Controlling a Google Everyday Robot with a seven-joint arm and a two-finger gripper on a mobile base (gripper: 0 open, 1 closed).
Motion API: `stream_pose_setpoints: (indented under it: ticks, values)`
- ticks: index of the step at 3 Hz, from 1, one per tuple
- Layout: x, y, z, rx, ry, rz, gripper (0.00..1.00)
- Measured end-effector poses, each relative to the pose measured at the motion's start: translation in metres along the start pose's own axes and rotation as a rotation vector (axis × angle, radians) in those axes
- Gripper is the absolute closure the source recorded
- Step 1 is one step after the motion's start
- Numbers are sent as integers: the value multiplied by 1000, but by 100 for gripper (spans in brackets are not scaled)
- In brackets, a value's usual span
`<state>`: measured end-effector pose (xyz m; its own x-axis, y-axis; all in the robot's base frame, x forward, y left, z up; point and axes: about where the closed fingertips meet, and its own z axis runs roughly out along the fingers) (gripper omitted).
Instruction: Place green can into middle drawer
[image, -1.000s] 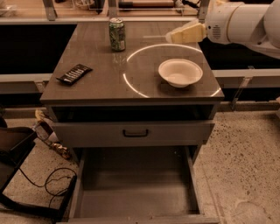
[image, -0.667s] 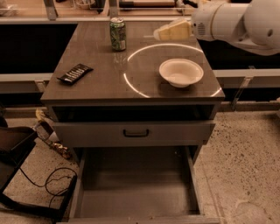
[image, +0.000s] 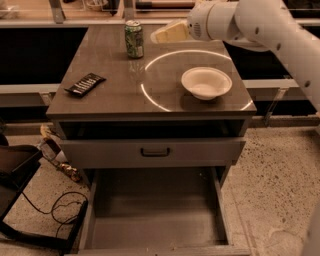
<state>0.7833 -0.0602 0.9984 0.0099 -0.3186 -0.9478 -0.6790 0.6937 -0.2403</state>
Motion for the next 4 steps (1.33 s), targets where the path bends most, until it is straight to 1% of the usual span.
stream_pose_setpoints:
  ticks: [1,2,3,4]
  values:
    - [5,8,42,-15,-17,42,0]
    - [7,15,90,-19,-50,89,0]
    - [2,19,116,-25,-66,97,0]
    - [4,24,138,-43,-71,121,0]
